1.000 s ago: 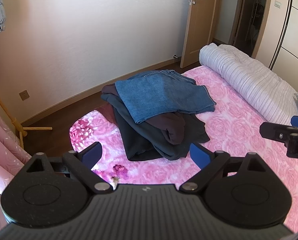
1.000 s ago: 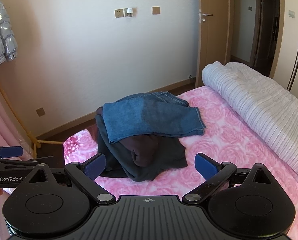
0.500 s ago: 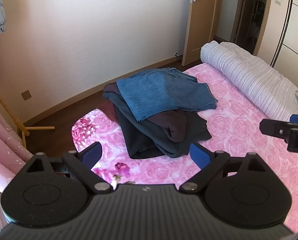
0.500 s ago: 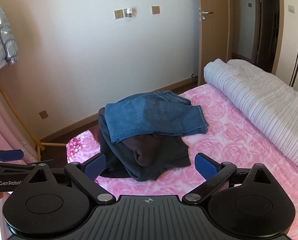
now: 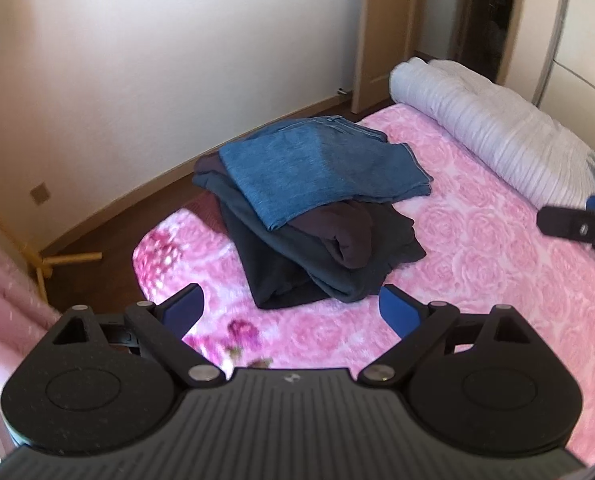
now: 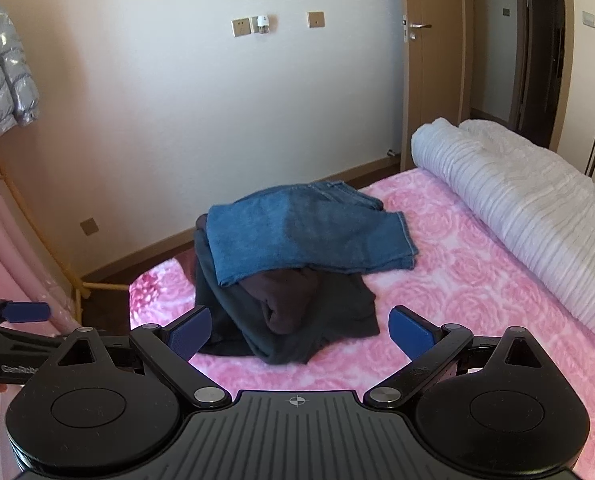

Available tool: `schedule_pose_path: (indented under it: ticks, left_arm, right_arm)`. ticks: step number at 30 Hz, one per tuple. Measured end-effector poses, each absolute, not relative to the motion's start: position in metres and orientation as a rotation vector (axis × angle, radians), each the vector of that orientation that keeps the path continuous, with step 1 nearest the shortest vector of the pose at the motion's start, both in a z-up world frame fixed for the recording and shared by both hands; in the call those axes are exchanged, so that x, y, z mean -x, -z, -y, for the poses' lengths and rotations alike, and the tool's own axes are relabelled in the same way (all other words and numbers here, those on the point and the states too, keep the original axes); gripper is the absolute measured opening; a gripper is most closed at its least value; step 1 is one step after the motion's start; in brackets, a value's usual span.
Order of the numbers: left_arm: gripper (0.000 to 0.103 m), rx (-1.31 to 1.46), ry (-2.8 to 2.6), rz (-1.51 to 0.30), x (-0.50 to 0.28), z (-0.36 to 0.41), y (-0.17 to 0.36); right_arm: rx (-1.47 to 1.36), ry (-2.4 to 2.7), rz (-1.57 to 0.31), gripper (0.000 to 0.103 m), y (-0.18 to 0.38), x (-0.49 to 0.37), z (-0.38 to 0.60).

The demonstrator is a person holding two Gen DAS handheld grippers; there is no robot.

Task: Fold clothes

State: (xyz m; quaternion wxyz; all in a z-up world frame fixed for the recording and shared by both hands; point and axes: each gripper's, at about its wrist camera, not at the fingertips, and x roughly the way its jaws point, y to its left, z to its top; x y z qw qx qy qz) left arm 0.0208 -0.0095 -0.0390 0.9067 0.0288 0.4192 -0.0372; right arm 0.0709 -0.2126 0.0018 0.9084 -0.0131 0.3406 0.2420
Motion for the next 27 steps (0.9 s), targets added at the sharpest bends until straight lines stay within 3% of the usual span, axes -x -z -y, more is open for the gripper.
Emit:
schedule_pose_path:
  ticks: [6,10,12,20,27]
  left_arm:
    - [0.093,-0.193,0.212,-0.83,-0.101,-0.008,0.074]
    - [0.093,-0.328,0.338,-0.787,-0.187,-0.05,0.118]
    - [0.093,-0.351,0.405,-0.786,-0.231,-0.07,0.143]
    - [0.082,-0.211,0.516,-0.92,-0.387,-0.113,0.239]
    - [0.075,-0.077,0.587,-0.998,-0.44,-0.118,0.277]
  right_arm:
    - [0.059,-0.486,-0.707,0.097,0.021,-0.114,0.181]
    - [0.142,-0.488,-0.748,0.078,0.057,-0.155,0.13]
    - [0.184,-0.49,-0.769,0.076,0.075,-0.175,0.104]
    - [0.43,-0.542,-0.8,0.074,0.151,-0.257,-0.014]
    - [0.649,-0.682,-0.743,0.072,0.214,-0.286,-0.084]
